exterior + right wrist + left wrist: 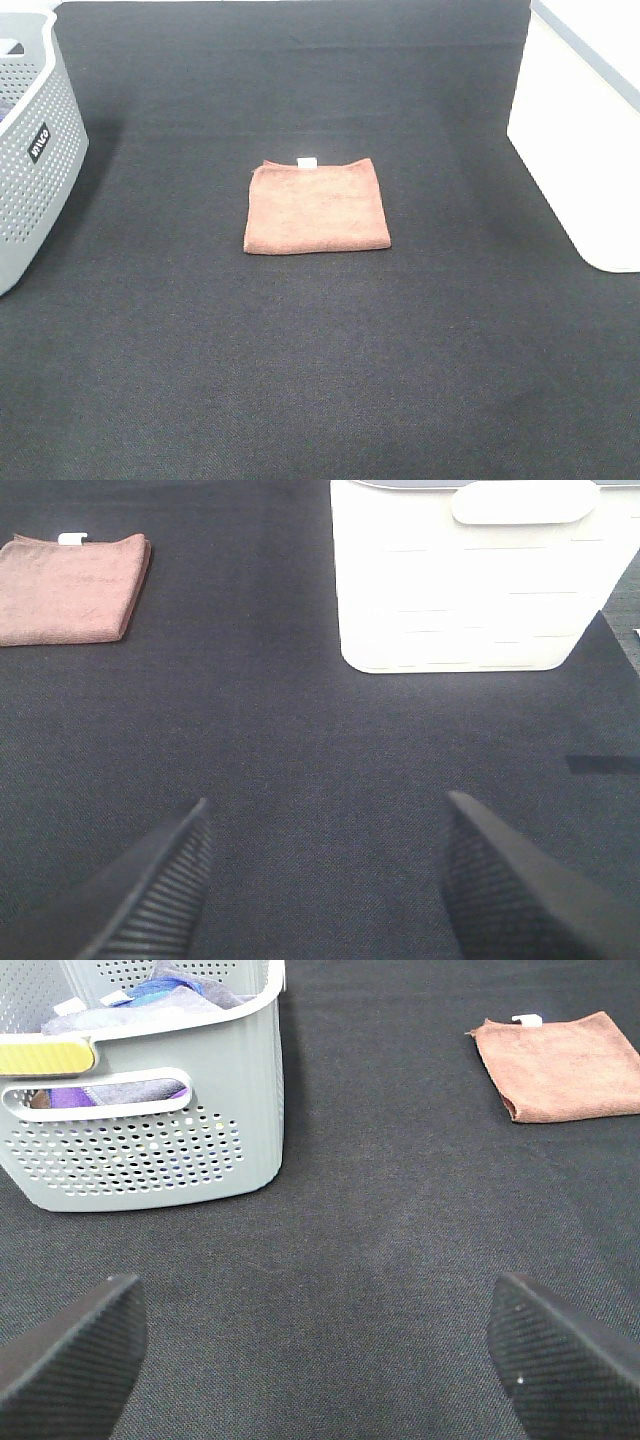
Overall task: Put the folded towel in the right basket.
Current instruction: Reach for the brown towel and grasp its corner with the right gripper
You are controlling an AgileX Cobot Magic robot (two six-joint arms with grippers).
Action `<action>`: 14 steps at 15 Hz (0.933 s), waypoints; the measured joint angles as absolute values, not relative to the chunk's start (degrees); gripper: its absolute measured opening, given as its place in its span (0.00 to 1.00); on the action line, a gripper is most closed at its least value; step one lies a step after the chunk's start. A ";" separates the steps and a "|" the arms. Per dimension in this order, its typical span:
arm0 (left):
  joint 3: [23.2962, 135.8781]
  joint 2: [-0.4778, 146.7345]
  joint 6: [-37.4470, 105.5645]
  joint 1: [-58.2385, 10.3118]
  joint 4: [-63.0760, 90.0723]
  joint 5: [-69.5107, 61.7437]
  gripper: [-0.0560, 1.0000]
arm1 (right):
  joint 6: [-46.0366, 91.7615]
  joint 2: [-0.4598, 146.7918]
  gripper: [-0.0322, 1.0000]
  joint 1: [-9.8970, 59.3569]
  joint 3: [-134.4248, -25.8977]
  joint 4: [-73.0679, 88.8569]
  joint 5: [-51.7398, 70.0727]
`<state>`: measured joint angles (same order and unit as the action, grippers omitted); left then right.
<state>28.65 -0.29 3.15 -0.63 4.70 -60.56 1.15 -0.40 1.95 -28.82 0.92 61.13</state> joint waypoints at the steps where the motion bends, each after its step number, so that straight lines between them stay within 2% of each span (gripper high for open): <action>1: 28.65 -0.29 3.15 -0.63 4.70 -60.56 0.88 | 1.15 -0.40 0.63 1.95 -28.82 0.92 61.13; 14: 28.65 -0.29 3.15 -0.63 4.70 -60.56 0.88 | 1.15 -0.40 0.63 1.95 -28.82 0.92 61.13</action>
<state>28.65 -0.29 3.15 -0.63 4.70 -60.56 1.15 -0.40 1.95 -28.82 0.92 61.13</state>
